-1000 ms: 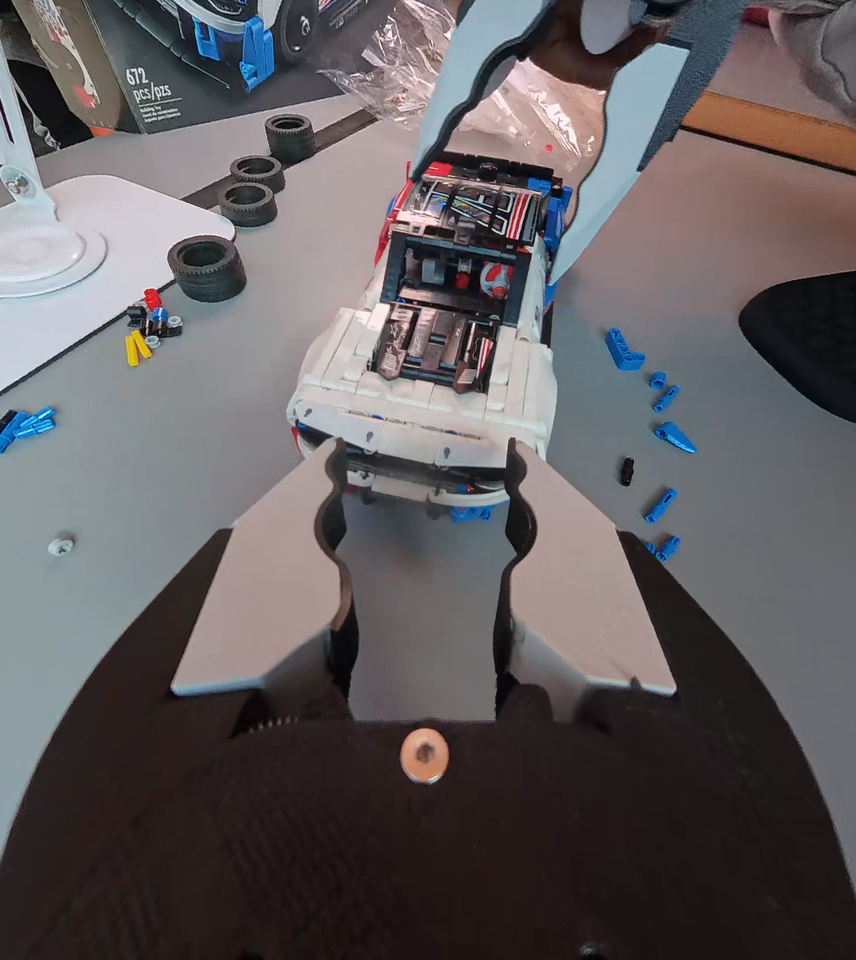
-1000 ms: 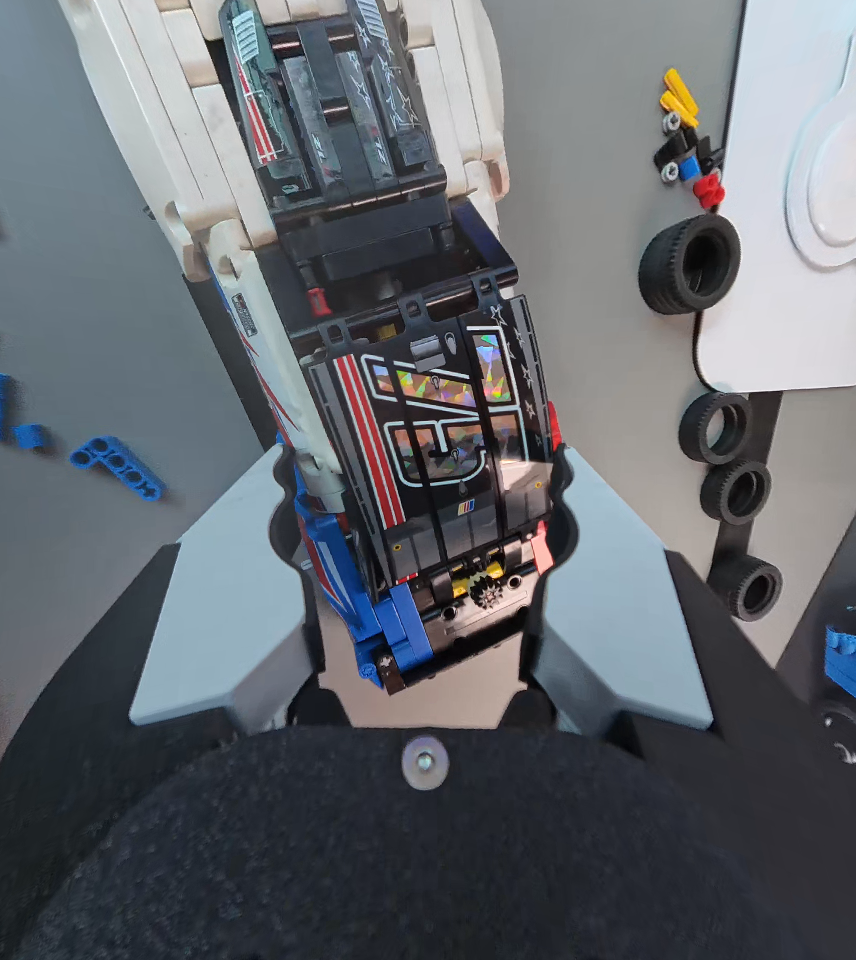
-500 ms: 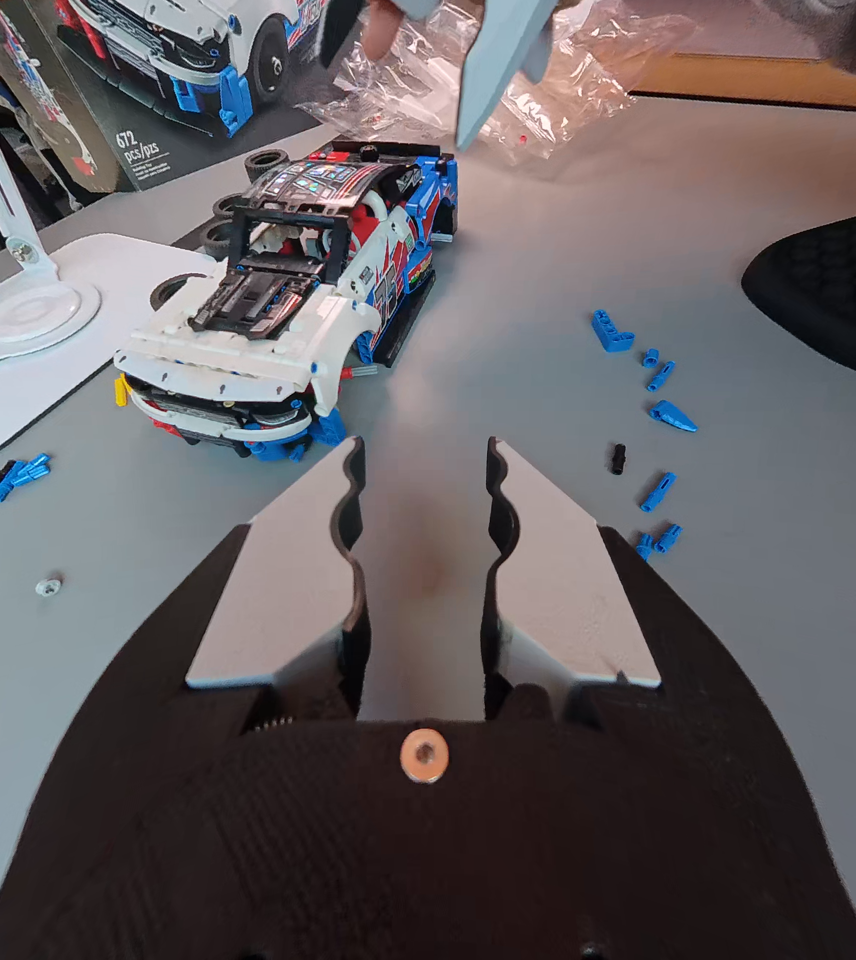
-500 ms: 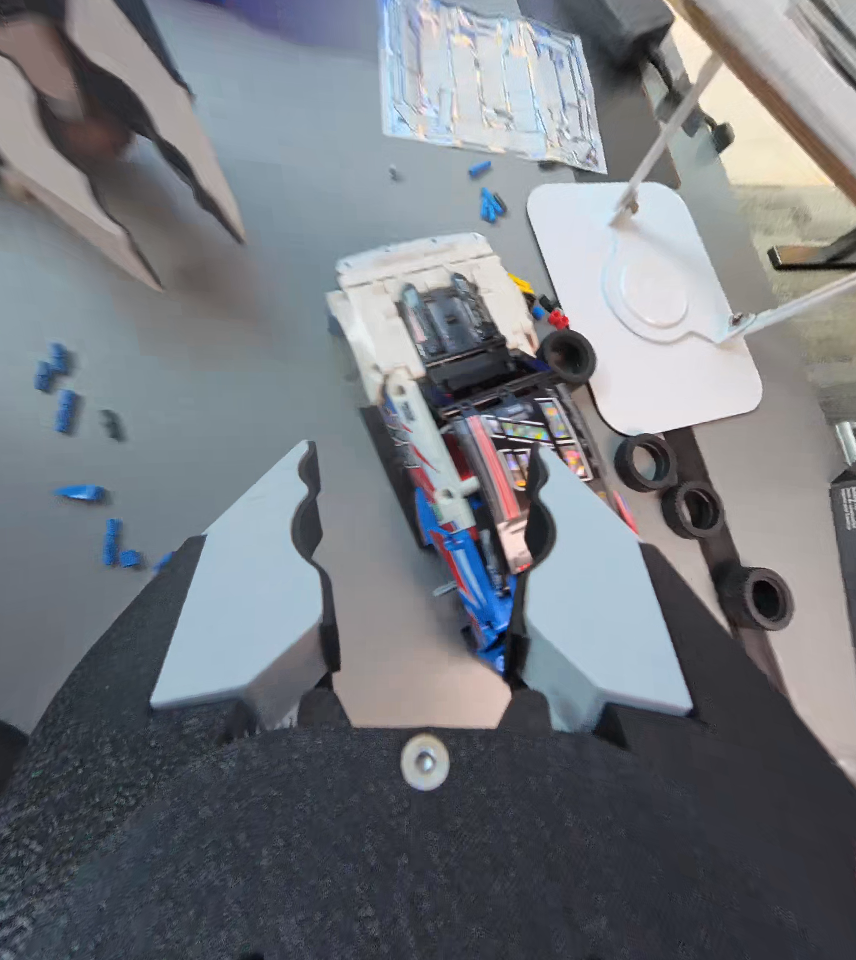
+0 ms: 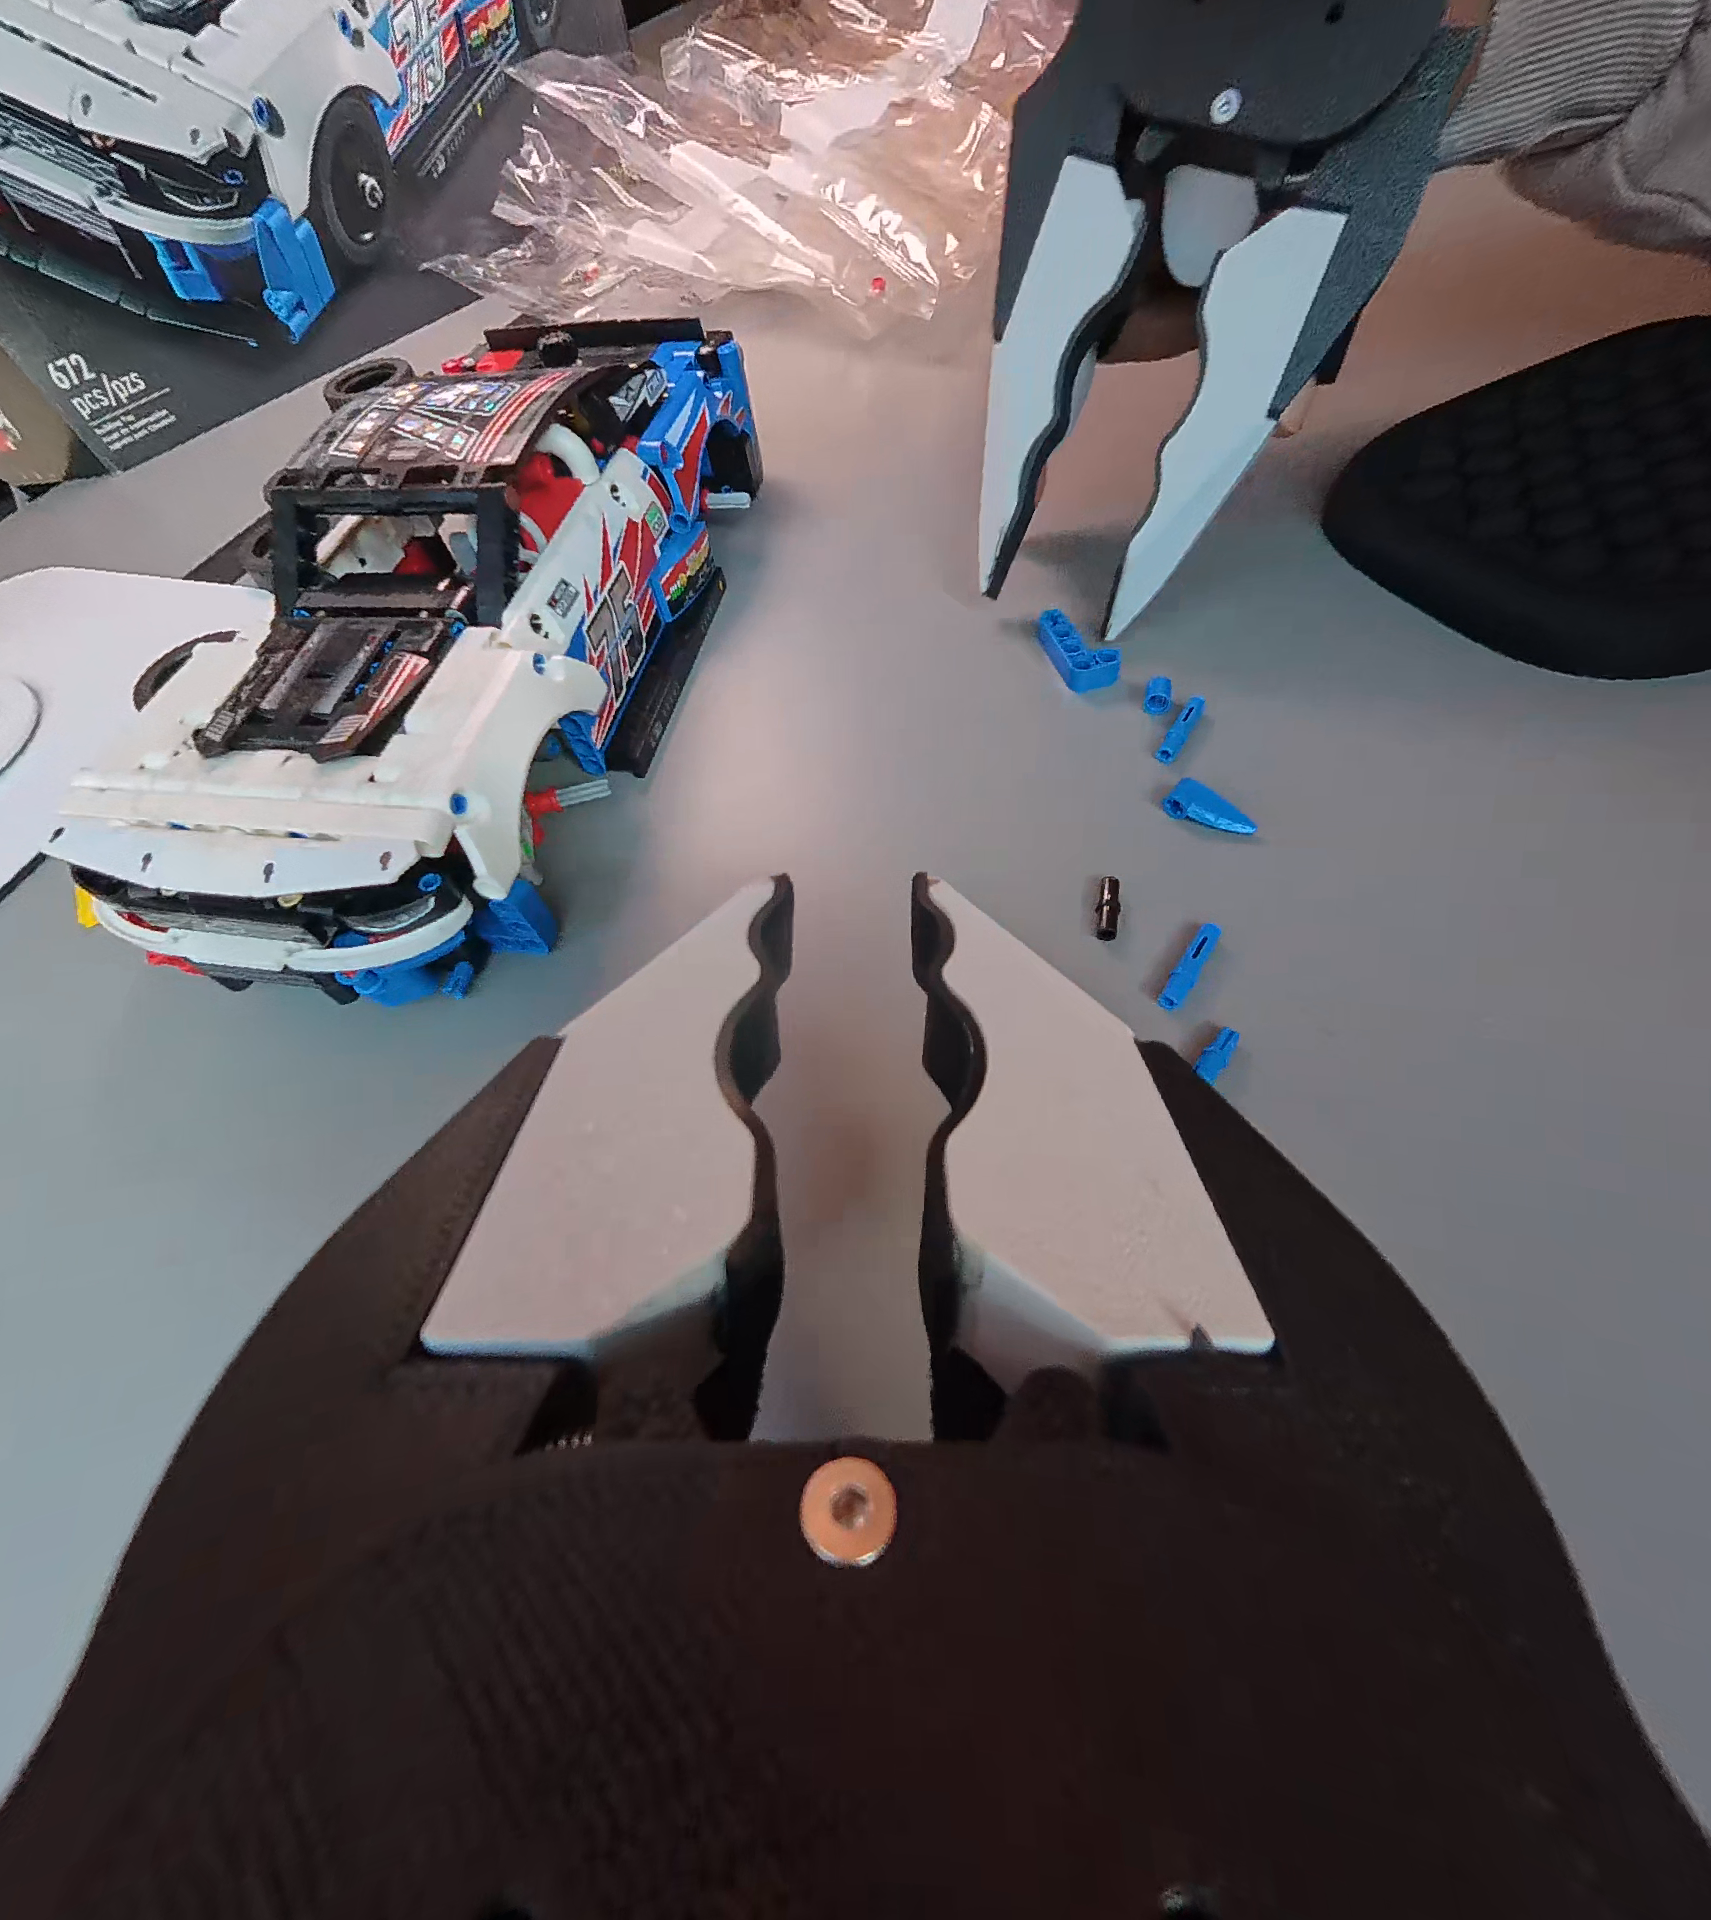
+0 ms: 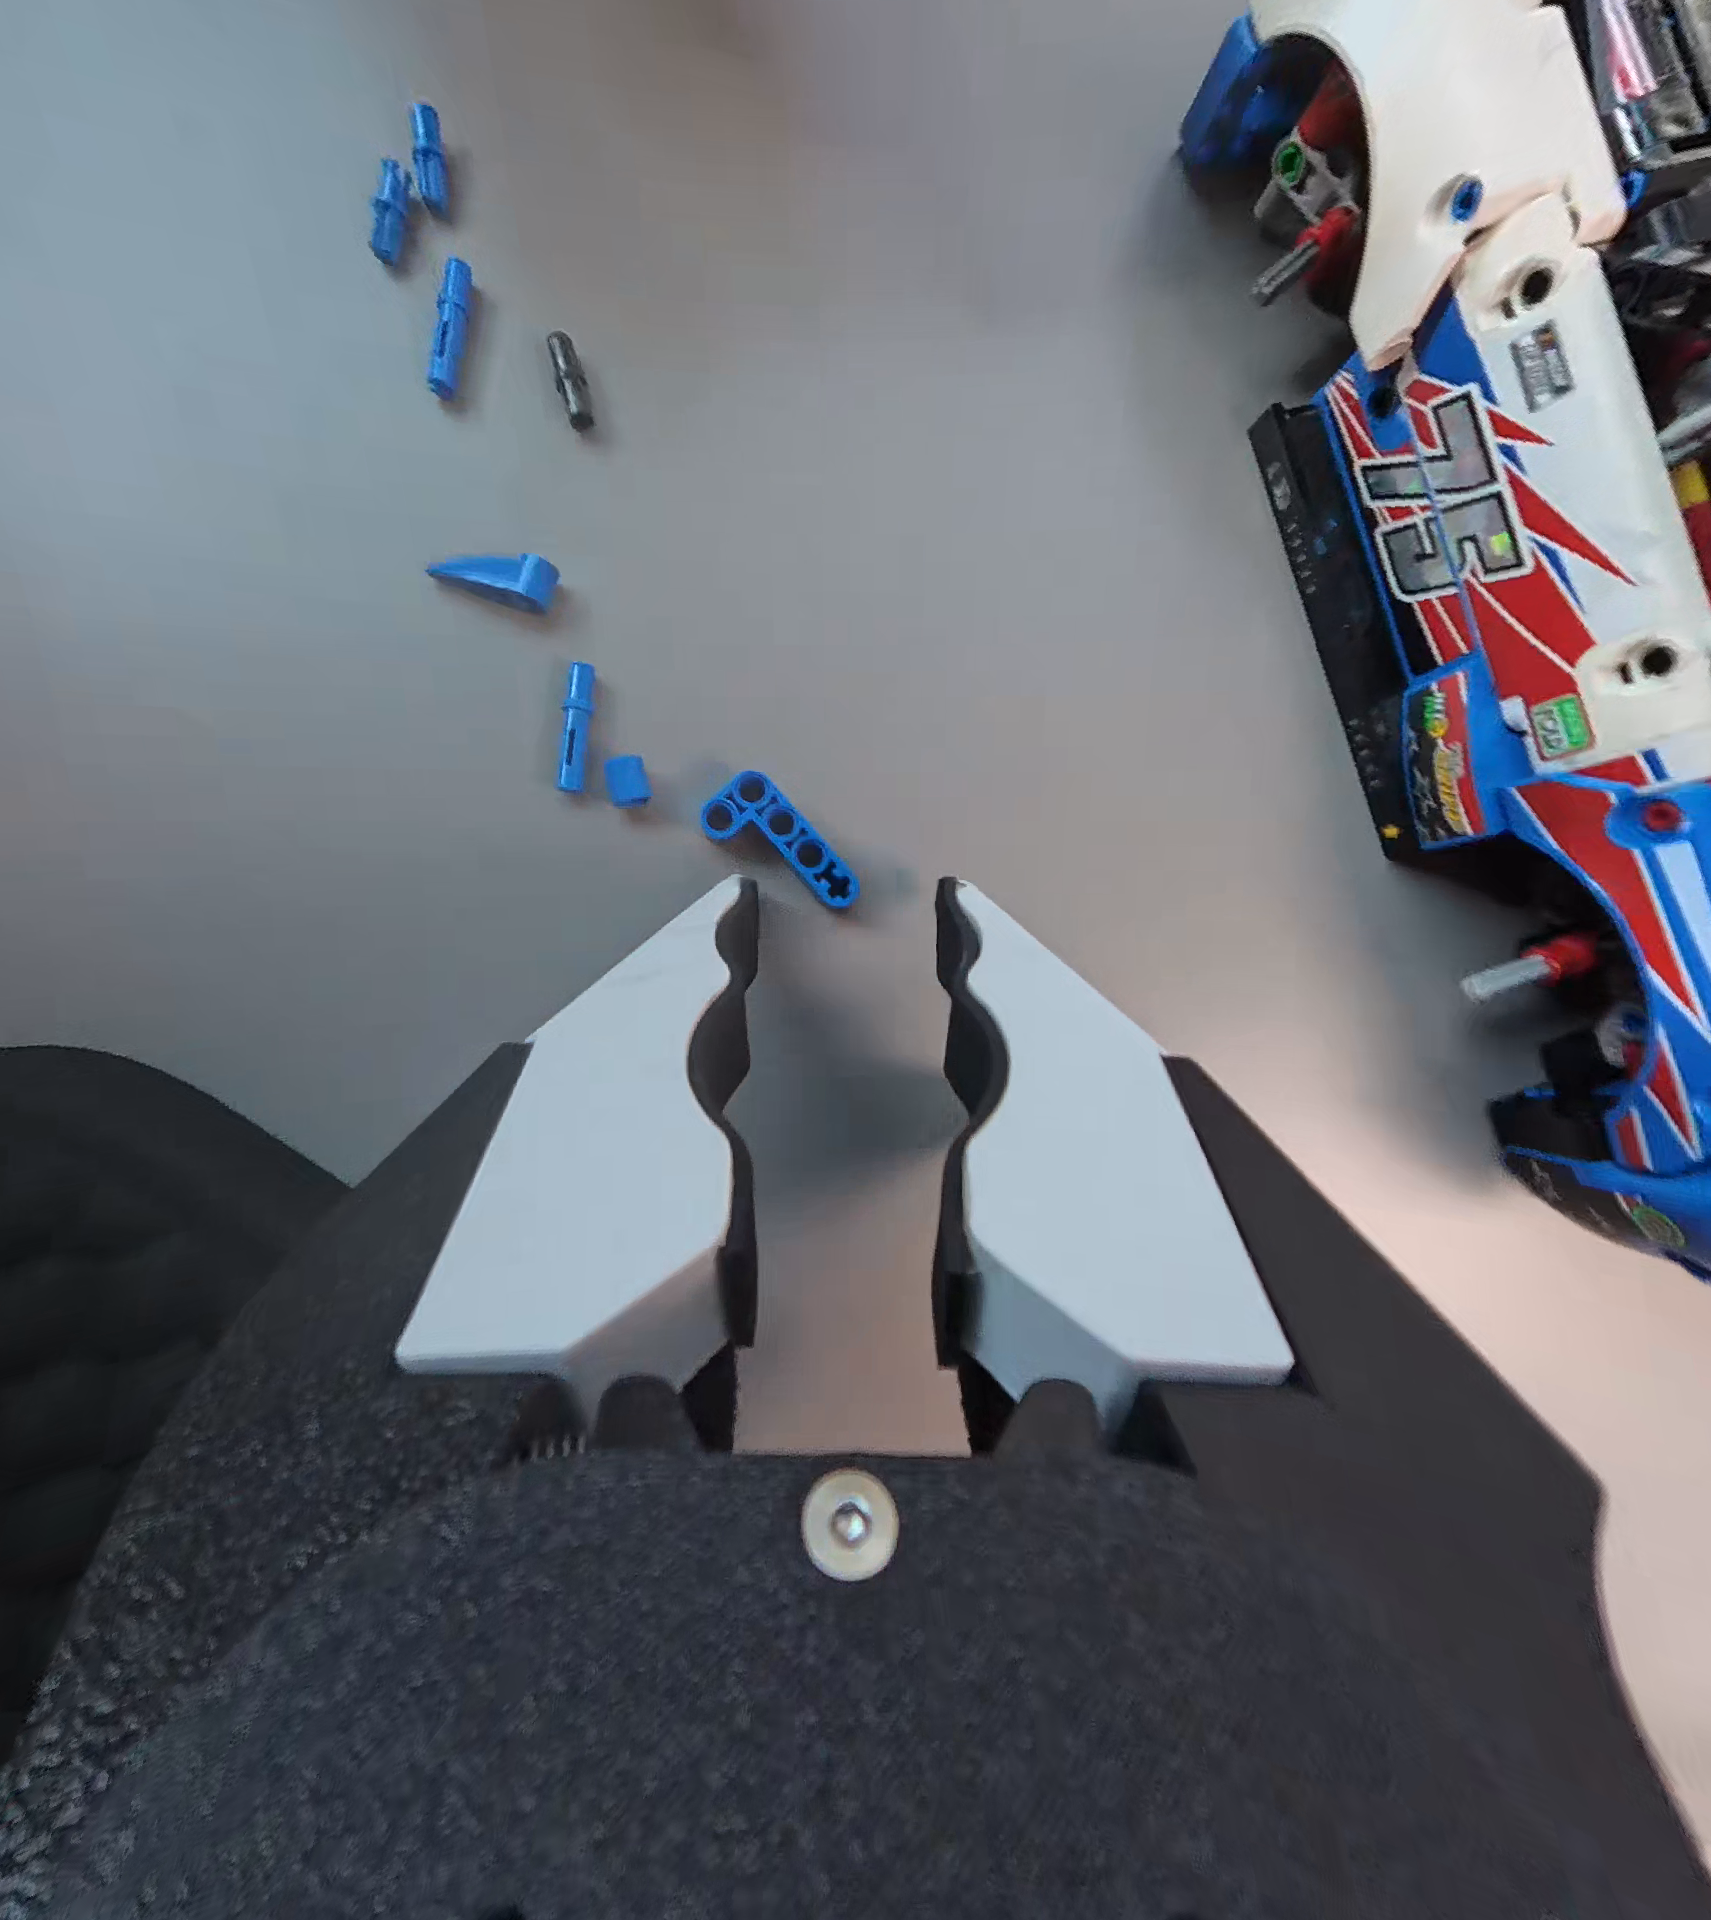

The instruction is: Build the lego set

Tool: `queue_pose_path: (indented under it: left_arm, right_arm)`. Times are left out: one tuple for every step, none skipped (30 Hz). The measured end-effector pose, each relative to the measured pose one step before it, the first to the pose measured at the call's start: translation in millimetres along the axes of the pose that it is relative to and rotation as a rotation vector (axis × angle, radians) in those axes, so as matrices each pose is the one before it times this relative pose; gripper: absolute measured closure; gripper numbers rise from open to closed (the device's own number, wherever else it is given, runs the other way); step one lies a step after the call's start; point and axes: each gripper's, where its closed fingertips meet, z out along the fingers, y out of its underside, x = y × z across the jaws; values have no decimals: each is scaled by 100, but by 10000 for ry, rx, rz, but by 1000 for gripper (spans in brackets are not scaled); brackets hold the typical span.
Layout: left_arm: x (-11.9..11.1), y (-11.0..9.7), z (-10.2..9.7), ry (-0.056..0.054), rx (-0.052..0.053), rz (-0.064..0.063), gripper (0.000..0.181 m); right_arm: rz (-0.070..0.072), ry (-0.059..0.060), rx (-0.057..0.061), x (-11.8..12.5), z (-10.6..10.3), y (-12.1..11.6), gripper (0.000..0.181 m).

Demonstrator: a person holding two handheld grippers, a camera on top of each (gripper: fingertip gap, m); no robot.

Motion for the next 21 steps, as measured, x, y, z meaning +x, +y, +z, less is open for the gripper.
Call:
queue_pose_path:
  left_arm:
    - [93, -143, -85, 62, 106, -53, 162]
    - [14, -144, -48, 30, 106, -60, 162]
    - [10, -156, -39, 53, 106, -67, 162]
    - [43, -210, -63, 67, 150, -78, 161]
    - [88, -339, -98, 96, 232, -93, 160]
    - [122, -401, -116, 115, 275, -98, 160]
    - [111, -385, -92, 114, 265, -98, 161]
    - [142, -318, -66, 145, 223, -95, 162]
    - [181, -275, -48, 184, 196, -96, 162]
    - [130, -306, -38, 160, 214, -149, 162]
    - [125, -335, -54, 175, 241, -216, 161]
    - [149, -333, -64, 214, 235, -303, 159]
    - [279, -297, -88, 314, 211, -387, 156]
    - [399, -235, -111, 414, 141, -480, 153]
    - [484, -155, -131, 478, 51, -514, 150]
    - [319, -46, -142, 355, -57, -447, 147]
    - [115, 22, -187, 190, -105, -257, 146]
    - [-4, 0, -252, 68, -78, -39, 145]
    - [-109, 25, -314, -30, -110, 93, 145]
    - [-203, 82, -328, -100, -184, 138, 145]
    - [-136, 113, -359, -55, -233, 140, 144]
  right_arm:
    - [29, -543, 32, -399, 268, -319, 157]
    - [-49, -465, -264, -384, 282, 66, 160]
    - [-73, -397, -149, -363, 116, -212, 164]
    - [-202, -71, -273, 49, 27, -128, 168]
    - [-312, 76, -119, 150, -140, -482, 172]
    - [-345, 117, 110, 163, -305, -1009, 176]
    - [-397, 151, 63, 218, -375, -1164, 176]
    - [-515, 258, -116, 364, -348, -1082, 176]
    - [-539, 141, -66, 211, -282, -1244, 176]
    - [-438, 25, 81, 112, -171, -1506, 176]
    - [-434, -53, 131, 40, -26, -1519, 176]
    - [-462, -77, 65, 29, 181, -1330, 176]
    - [-507, -79, -31, 40, 362, -1060, 176]
    - [-499, -190, -41, -120, 493, -889, 176]
    - [-429, -263, -54, -200, 599, -737, 176]
    - [-377, -290, -80, -237, 683, -558, 176]
    - [-331, -287, -93, -246, 743, -454, 176]
    - [-289, -265, -66, -241, 770, -449, 176]
    - [-275, -224, -63, -234, 774, -414, 176]
    - [-274, -163, -72, -148, 733, -348, 176]
    - [-221, -126, -19, -81, 672, -363, 176]
